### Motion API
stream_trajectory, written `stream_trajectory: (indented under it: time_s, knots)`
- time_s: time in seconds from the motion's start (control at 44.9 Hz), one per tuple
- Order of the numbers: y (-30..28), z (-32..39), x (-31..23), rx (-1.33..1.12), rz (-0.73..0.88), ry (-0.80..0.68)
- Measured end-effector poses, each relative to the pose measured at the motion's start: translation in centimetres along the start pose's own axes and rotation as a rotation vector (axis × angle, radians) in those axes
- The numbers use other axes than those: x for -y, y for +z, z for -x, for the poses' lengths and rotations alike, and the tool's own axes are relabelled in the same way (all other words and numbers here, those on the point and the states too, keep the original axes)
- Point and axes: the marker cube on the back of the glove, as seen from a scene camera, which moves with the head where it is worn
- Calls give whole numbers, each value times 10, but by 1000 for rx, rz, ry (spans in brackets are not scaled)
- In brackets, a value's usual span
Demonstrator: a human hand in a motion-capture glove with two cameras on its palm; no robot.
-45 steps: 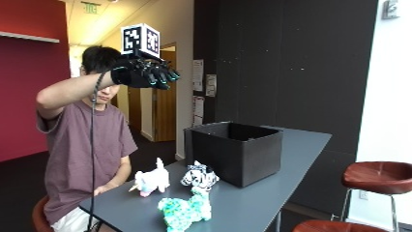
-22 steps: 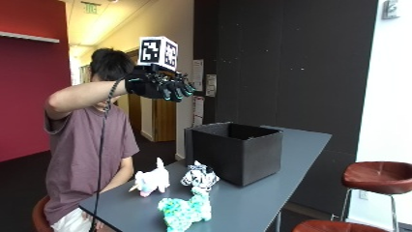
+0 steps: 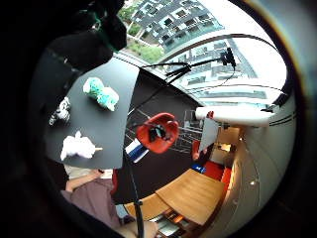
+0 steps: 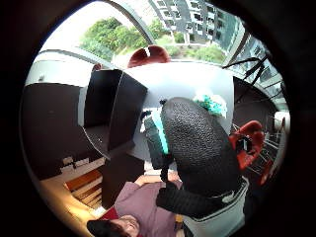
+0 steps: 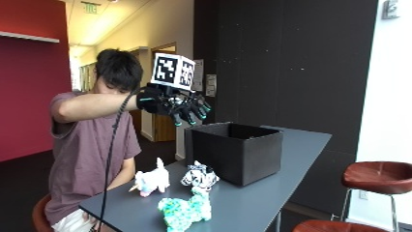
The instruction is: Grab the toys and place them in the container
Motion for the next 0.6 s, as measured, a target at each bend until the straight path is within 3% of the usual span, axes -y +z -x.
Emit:
stream_trajectory:
  time_s: [0.601]
  knots:
    - [153, -38, 76, 72, 201, 36]
